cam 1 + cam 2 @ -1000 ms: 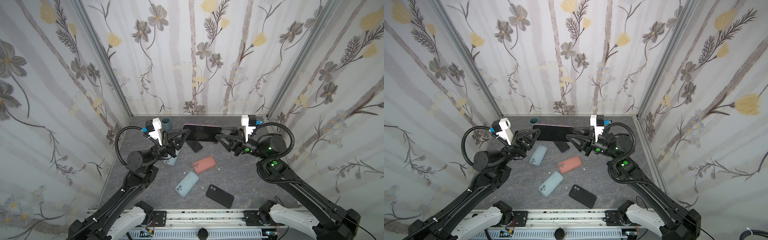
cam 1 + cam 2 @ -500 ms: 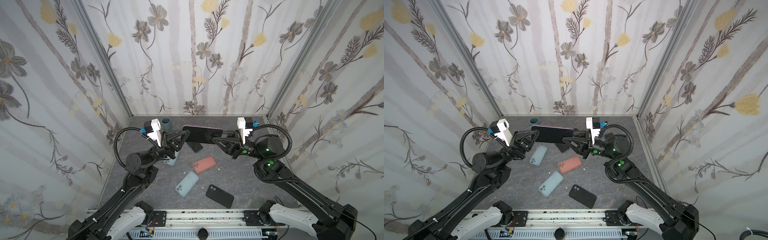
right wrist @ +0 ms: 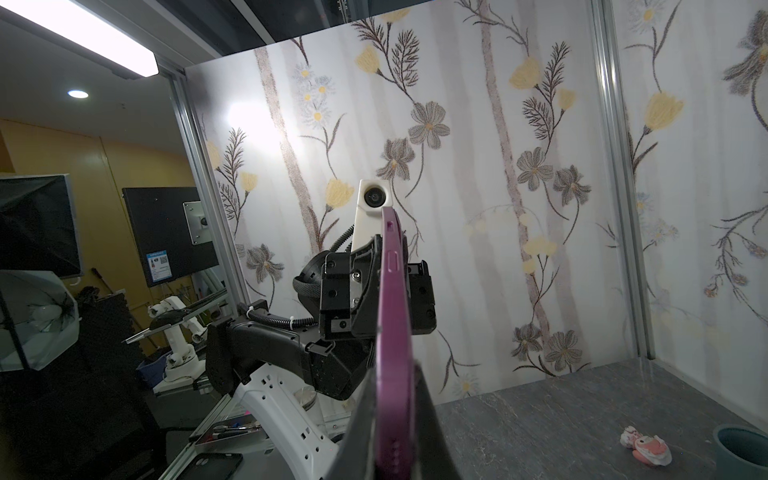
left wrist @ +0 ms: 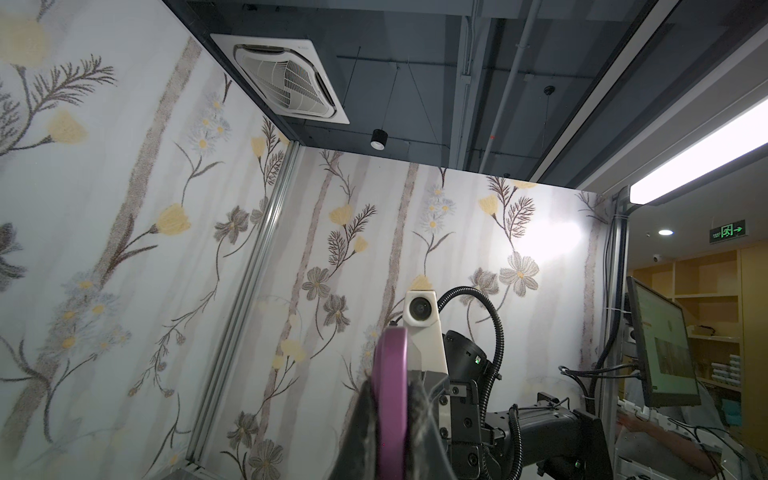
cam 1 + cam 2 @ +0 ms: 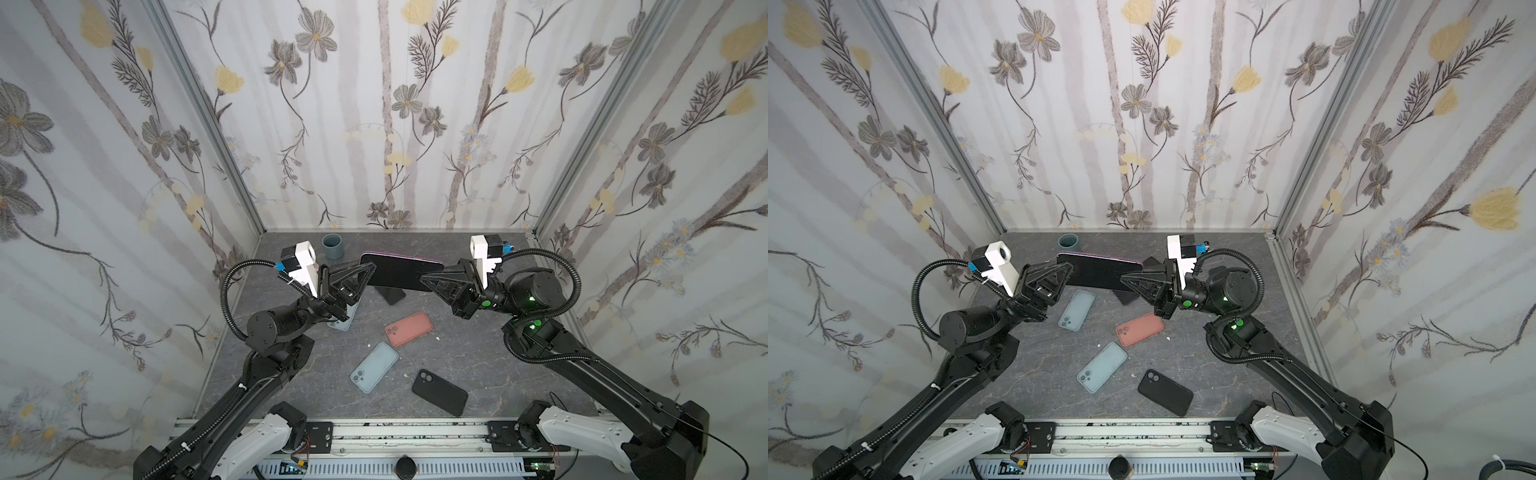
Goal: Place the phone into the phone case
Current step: 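Hold the phone upright with both grippers gripping its opposite ends, then lower the held phone with both grippers over the pink phone case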
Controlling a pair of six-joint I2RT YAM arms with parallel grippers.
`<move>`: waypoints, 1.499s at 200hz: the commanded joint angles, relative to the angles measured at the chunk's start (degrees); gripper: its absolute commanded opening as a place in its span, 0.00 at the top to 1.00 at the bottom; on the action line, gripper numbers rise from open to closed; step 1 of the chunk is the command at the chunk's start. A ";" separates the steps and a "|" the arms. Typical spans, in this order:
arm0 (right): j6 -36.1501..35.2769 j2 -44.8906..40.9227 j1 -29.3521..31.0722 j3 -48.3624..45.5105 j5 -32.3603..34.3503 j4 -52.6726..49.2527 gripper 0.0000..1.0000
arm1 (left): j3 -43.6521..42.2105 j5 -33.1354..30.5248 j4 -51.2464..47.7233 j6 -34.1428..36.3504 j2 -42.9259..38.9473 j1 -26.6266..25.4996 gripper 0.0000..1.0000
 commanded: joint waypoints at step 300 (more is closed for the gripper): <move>-11.20 21.73 -1.98 13.39 31.33 -66.20 1.00 | 0.92 -21.20 -64.68 9.55 23.49 -2.35 0.49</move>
